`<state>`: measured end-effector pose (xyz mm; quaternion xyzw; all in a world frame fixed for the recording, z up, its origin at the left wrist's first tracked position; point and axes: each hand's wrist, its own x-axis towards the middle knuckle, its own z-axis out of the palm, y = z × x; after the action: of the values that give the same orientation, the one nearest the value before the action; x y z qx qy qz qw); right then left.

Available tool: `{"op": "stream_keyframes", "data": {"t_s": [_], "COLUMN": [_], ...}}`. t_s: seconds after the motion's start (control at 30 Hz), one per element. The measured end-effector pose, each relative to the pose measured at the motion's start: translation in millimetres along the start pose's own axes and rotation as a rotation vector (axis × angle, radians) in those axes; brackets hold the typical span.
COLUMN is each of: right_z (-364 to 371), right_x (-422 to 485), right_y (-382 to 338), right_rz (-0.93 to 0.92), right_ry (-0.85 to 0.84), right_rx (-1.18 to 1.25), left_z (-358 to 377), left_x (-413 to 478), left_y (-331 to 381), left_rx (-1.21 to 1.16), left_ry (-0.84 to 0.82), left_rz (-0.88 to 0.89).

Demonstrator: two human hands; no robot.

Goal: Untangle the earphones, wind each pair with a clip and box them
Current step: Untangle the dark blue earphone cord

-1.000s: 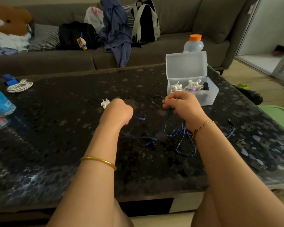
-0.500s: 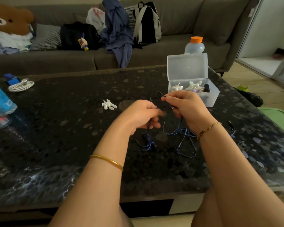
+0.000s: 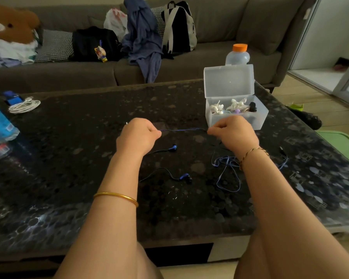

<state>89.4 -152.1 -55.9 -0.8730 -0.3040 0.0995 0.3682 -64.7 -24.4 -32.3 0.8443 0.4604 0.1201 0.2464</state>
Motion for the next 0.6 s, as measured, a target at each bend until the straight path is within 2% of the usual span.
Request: {"op": "stream_keyframes", "data": {"t_s": [0.1,0.17,0.23,0.3,0.37,0.43,0.47,0.53,0.6], "right_z": [-1.7,-2.0,1.1,3.3,6.1,7.5,8.2,10.8,12.2], "right_x": [14.0,17.3,13.1,5.4,-4.4,-16.1,-20.2,-25.5,-24.8], "right_y": [9.8,10.7,9.6,3.6,-9.6,-28.8,-35.1,-40.3,-39.4], "right_rz": [0.199,0.296,0.293,0.153,-0.09,-0.149,-0.14,-0.184,-0.214], "right_ry": [0.013,-0.039,-0.054,-0.023,0.004,-0.118,-0.205,-0.309,-0.271], "right_rx": [-0.16,-0.237,-0.319,-0.332,-0.054,0.382,0.488,0.439,0.373], "left_z": [-4.5,-7.9,-12.3,-15.3,-14.4,-11.2,-10.2,-8.9,-8.0], "left_x": [1.8,-0.7,-5.1,-9.8,-13.1,-14.9,-15.9,-15.8,-14.4], "left_y": [-7.1,-7.7,-2.9,2.6,7.1,11.6,13.6,14.6,12.9], "left_rx": [0.037,-0.092,-0.308,-0.488,-0.561,-0.577,-0.593,-0.623,-0.616], "left_ry": [0.008,0.009,-0.042,-0.157,-0.264,-0.31,-0.315,-0.314,-0.341], "left_rz": [-0.032,0.006,0.054,0.087,0.117,0.131,0.134,0.129,0.109]}}
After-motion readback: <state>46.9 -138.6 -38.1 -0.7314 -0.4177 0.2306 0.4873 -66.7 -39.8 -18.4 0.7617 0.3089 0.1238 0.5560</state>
